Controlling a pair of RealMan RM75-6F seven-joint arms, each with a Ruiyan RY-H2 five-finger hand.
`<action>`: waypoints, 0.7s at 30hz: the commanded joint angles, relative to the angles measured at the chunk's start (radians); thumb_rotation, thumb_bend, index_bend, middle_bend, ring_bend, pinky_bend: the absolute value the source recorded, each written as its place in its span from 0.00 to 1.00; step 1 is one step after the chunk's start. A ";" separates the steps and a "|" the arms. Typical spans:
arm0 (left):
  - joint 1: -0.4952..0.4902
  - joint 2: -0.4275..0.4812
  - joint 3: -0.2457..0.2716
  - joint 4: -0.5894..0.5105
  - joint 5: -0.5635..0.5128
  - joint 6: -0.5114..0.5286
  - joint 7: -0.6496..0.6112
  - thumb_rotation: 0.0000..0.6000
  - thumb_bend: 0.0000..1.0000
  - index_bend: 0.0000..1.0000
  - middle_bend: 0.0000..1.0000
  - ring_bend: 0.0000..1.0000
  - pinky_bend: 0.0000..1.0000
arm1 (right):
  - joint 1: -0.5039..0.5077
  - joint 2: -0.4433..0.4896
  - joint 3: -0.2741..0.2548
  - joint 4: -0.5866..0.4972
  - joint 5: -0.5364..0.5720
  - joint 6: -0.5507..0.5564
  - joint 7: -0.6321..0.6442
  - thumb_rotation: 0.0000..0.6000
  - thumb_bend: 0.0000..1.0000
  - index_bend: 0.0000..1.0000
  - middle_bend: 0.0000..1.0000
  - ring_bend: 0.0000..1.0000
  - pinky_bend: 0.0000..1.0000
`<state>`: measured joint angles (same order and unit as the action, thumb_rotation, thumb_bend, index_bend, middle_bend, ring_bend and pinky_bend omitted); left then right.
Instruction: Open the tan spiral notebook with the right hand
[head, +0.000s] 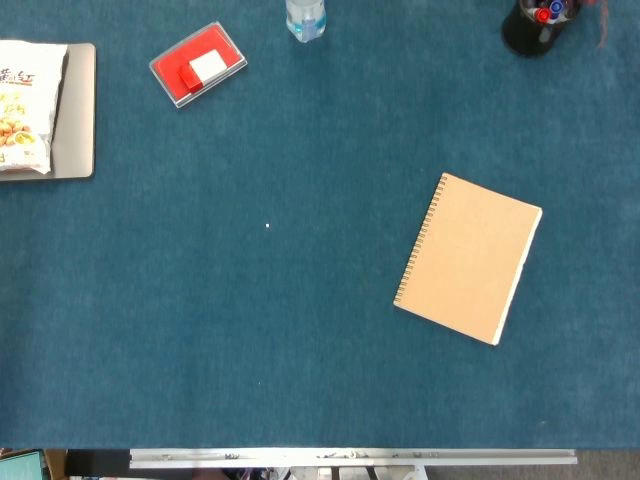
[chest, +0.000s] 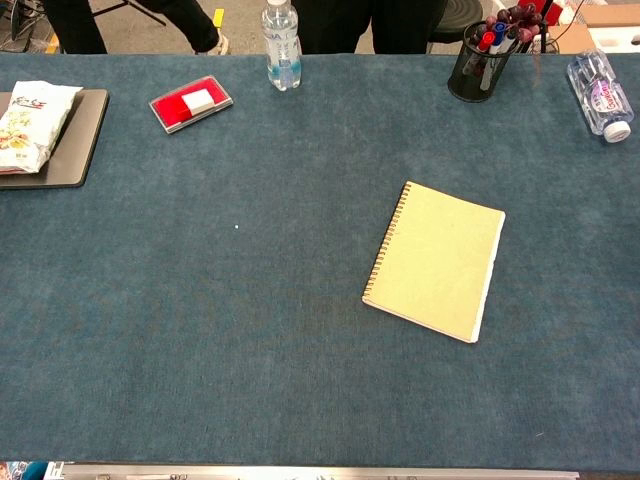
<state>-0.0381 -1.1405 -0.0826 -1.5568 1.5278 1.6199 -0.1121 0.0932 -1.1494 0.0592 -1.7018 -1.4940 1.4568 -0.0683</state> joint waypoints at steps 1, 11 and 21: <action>0.000 0.000 -0.001 0.001 -0.001 -0.001 -0.001 1.00 0.28 0.46 0.39 0.31 0.50 | 0.000 0.000 0.000 0.000 0.000 0.000 -0.001 1.00 0.16 0.27 0.31 0.14 0.16; -0.004 -0.004 -0.003 0.006 -0.007 -0.009 0.002 1.00 0.28 0.46 0.39 0.31 0.50 | 0.000 -0.003 0.000 -0.001 -0.008 0.004 0.005 1.00 0.16 0.27 0.31 0.14 0.16; 0.000 -0.004 -0.003 0.010 -0.018 -0.010 0.004 1.00 0.28 0.46 0.39 0.31 0.50 | 0.012 -0.044 -0.015 0.041 -0.070 0.015 -0.004 1.00 0.10 0.22 0.24 0.14 0.16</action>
<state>-0.0385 -1.1446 -0.0864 -1.5468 1.5094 1.6100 -0.1079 0.1042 -1.1849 0.0474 -1.6681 -1.5525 1.4632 -0.0671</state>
